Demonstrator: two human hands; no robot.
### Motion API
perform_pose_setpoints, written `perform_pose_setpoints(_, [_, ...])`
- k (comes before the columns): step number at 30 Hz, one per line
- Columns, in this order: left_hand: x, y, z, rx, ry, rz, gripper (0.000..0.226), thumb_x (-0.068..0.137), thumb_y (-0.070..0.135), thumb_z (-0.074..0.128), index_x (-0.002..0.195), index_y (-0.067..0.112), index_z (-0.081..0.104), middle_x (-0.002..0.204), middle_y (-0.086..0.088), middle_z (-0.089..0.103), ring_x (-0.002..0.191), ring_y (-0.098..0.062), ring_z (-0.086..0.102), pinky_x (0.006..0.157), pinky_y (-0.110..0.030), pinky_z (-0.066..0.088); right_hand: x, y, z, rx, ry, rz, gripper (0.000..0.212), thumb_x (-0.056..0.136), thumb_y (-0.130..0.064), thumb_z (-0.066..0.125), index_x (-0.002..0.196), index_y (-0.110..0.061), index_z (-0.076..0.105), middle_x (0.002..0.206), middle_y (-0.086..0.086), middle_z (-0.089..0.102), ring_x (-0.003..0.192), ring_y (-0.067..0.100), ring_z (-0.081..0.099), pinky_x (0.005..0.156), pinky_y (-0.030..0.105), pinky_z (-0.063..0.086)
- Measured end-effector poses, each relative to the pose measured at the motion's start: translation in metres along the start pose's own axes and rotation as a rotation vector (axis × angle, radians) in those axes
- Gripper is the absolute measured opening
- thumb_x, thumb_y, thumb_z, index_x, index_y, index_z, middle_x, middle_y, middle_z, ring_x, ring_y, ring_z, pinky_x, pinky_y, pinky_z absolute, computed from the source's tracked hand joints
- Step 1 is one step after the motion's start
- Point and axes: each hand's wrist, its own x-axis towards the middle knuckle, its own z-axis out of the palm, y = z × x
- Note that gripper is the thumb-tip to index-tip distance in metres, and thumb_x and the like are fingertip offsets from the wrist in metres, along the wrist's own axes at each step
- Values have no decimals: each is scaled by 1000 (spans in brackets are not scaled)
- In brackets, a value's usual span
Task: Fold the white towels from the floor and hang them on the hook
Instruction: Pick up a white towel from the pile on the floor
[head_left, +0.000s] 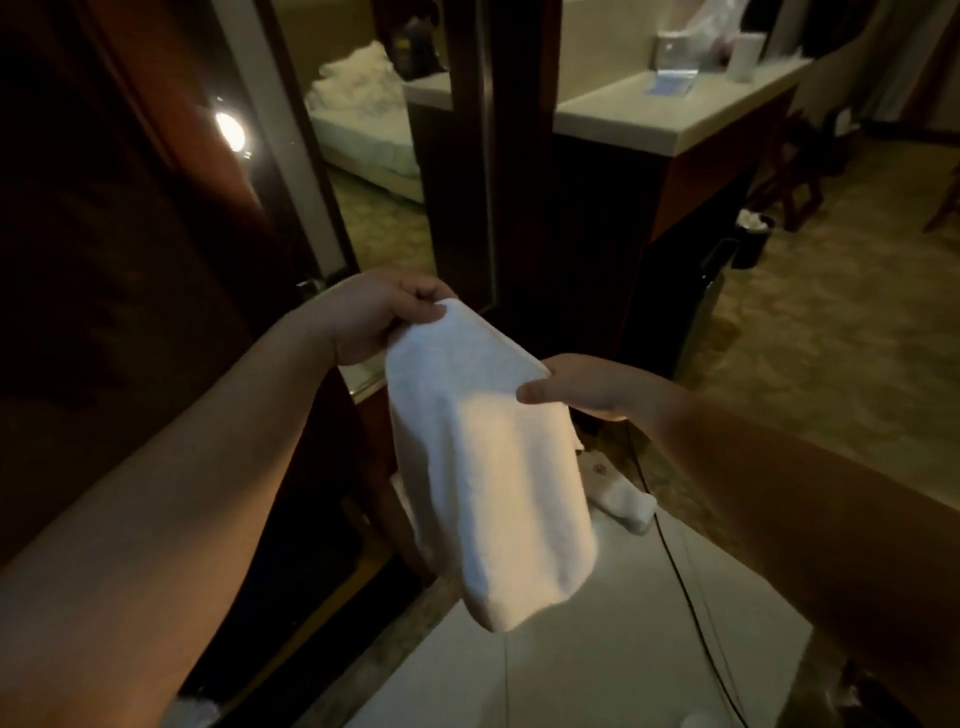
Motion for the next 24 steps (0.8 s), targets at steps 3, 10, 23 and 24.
perform_pose_setpoints(3, [-60,-4,-16,-112,83,18,22,88,3,55,108,0,64,96,-13,63,82,-19,66,73,-30,54,-15,-14,28,21,10,13,13,91,-47,65,97,-36,66,92,-16,74,84,3,71,71,16,47])
perform_pose_setpoints(10, [-211,-64,-50,-421,273,91,29,70,15,62,97,9,68,86,-8,69,77,-21,68,68,-31,56,-74,-44,114,61,17,15,40,72,-72,72,92,-37,74,95,-17,76,85,3,73,62,12,54])
perform_pose_setpoints(23, [-403,-119,-59,-406,557,-29,33,85,-2,51,67,19,69,69,-2,69,66,-20,65,57,-25,54,-162,-176,248,355,44,-113,27,91,-54,64,107,-35,75,112,0,76,99,16,74,74,26,60])
perform_pose_setpoints(24, [-413,-119,-56,-364,581,-43,31,84,-1,53,67,19,68,68,-1,69,64,-18,66,55,-25,54,-163,-191,253,375,32,-130,29,92,-54,64,109,-33,74,112,0,76,100,16,74,71,24,59])
